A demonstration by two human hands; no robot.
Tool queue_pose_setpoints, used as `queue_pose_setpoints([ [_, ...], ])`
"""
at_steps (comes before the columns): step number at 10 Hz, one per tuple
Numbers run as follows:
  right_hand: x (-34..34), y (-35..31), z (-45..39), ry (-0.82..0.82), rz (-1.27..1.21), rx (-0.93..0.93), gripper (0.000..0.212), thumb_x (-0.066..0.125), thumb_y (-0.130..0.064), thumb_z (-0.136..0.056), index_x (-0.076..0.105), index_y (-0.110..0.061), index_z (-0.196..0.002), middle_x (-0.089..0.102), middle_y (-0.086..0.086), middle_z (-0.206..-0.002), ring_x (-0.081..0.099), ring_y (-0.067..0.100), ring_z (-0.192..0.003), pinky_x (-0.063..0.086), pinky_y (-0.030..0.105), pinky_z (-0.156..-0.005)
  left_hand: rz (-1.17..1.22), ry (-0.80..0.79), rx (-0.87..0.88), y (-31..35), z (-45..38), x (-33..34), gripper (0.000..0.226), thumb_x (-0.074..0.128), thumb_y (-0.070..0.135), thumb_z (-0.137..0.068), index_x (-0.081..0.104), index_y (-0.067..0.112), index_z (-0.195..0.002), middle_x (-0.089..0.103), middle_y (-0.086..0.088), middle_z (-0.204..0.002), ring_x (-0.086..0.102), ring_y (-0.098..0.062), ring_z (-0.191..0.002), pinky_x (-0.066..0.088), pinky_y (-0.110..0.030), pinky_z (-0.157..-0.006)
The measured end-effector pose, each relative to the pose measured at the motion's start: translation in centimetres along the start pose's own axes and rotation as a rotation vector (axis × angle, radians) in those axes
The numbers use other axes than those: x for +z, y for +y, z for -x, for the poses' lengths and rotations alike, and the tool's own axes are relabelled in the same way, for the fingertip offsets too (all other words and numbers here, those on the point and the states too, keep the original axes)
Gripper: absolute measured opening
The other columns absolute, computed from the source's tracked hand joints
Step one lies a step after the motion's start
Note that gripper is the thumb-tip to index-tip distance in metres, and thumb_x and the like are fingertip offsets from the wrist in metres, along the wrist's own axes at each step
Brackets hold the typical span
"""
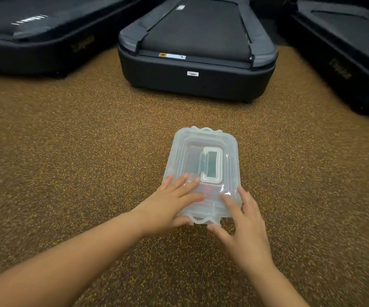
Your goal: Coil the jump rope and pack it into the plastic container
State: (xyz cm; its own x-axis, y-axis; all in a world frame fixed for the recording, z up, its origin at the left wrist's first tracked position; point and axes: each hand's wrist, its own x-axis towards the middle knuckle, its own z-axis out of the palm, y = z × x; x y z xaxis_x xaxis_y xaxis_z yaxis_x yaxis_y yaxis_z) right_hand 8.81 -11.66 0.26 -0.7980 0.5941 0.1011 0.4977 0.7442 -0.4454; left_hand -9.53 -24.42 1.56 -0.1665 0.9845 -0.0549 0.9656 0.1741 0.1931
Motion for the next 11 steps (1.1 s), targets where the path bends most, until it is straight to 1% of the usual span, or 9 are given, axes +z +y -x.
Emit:
queue_pose_setpoints([
  [1,0.1,1.0,-0.8,-0.002,-0.012,-0.121,0.064,0.051,-0.064,-0.078,0.05,-0.03,-0.133,0.039,-0.013,-0.147,0.012,0.007,-0.143,0.019,0.034,-0.115,0.008,-0.035,-0.021,0.1,0.0,0.0,0.061,0.04,0.052,-0.091,0.02,0.037,-0.147,-0.008,0.017,-0.154,-0.02,-0.01,-0.138,-0.016,-0.039,-0.115],
  [2,0.1,1.2,-1.2,0.033,-0.098,-0.166,0.054,0.054,-0.056,-0.081,0.057,-0.028,-0.126,0.048,-0.02,-0.132,0.017,0.002,-0.138,0.018,0.025,-0.111,0.028,-0.027,-0.042,0.2,-0.1,-0.1,0.061,0.028,0.053,-0.088,0.024,0.038,-0.146,-0.001,0.015,-0.156,-0.018,-0.01,-0.138,-0.016,-0.036,-0.115],
  [3,-0.1,1.7,-2.0,0.071,-0.111,-0.202,0.043,0.065,-0.044,-0.081,0.063,-0.026,-0.119,0.051,-0.021,-0.122,0.024,0.005,-0.134,0.021,0.024,-0.11,0.069,-0.02,-0.065,0.1,-0.3,-0.3,0.058,0.023,0.051,-0.087,0.028,0.041,-0.144,0.003,0.019,-0.154,-0.013,-0.004,-0.138,-0.016,-0.03,-0.113],
  [4,-0.5,2.3,-2.4,0.06,-0.139,-0.211,0.042,0.069,-0.042,-0.08,0.064,-0.028,-0.119,0.052,-0.022,-0.122,0.026,0.005,-0.134,0.019,0.022,-0.111,0.093,0.0,-0.07,0.3,-0.8,-0.3,0.058,0.024,0.051,-0.087,0.029,0.041,-0.144,0.008,0.016,-0.156,-0.012,-0.003,-0.138,-0.015,-0.03,-0.113],
  [5,-0.7,2.8,-2.8,0.056,-0.138,-0.215,0.042,0.07,-0.04,-0.079,0.064,-0.028,-0.119,0.052,-0.021,-0.123,0.027,0.005,-0.134,0.019,0.022,-0.111,0.122,-0.004,-0.075,0.6,-1.2,-0.3,0.052,0.033,0.048,-0.093,0.031,0.04,-0.144,0.012,0.014,-0.158,-0.008,-0.006,-0.142,-0.014,-0.032,-0.114],
  [7,-0.7,2.8,-2.8,0.05,-0.118,-0.212,0.044,0.068,-0.044,-0.08,0.062,-0.03,-0.12,0.048,-0.025,-0.123,0.025,0.003,-0.134,0.009,0.01,-0.107,0.106,0.019,-0.062,0.3,-1.3,0.0,0.062,0.021,0.053,-0.085,0.032,0.04,-0.144,0.011,0.014,-0.157,-0.014,-0.006,-0.139,-0.015,-0.033,-0.114],
  [8,-0.6,3.0,-2.8,0.052,-0.108,-0.215,0.045,0.069,-0.045,-0.079,0.062,-0.03,-0.121,0.048,-0.024,-0.123,0.026,0.005,-0.135,0.011,0.012,-0.108,0.136,0.039,-0.058,0.3,-1.3,0.1,0.063,0.019,0.056,-0.084,0.033,0.04,-0.143,0.01,0.016,-0.155,-0.014,-0.007,-0.14,-0.015,-0.033,-0.113],
  [10,-0.8,3.3,-2.9,0.095,-0.068,-0.269,0.05,0.059,-0.059,-0.077,0.063,-0.031,-0.119,0.049,-0.027,-0.12,0.032,0.003,-0.13,0.026,0.022,-0.106,0.159,0.022,-0.058,0.0,-1.3,-0.2,0.065,0.033,0.066,-0.08,0.034,0.043,-0.142,0.005,0.022,-0.15,-0.014,-0.002,-0.14,-0.02,-0.027,-0.111],
  [11,-1.8,3.4,-3.9,0.146,-0.132,-0.259,0.043,0.055,-0.06,-0.079,0.068,-0.032,-0.109,0.059,-0.023,-0.113,0.044,-0.002,-0.118,0.034,0.02,-0.105,0.244,0.028,-0.087,0.2,-1.5,-1.5,0.074,0.026,0.073,-0.075,0.032,0.042,-0.142,0.01,0.019,-0.152,-0.005,0.002,-0.141,-0.016,-0.024,-0.113],
])
